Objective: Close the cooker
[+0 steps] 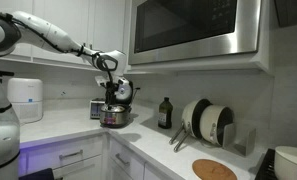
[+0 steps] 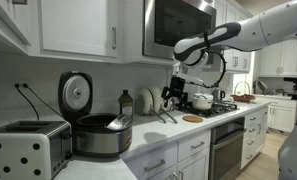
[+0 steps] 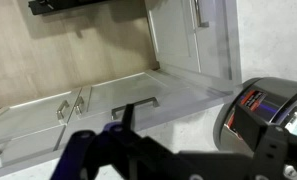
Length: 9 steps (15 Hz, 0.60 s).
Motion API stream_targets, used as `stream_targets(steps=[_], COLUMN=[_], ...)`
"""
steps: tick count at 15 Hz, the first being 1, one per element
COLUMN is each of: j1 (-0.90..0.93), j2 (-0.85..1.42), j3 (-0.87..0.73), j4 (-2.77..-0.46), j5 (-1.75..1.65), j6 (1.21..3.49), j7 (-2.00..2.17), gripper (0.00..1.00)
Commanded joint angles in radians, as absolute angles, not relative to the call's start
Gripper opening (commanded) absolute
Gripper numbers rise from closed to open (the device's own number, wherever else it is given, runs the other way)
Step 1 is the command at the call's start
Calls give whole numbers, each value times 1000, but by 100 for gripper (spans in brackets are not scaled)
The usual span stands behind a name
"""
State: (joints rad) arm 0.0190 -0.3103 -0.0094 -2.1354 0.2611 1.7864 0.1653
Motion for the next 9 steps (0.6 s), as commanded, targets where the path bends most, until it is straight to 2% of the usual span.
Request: stream_targets(steps=[1,9], j1=[10,47], j2=[-310,-315], j3=[-2,38], j4=[-2134,-2145], j5=[263,266], j6=[1784,1782], j7=[163,132], gripper=[100,100])
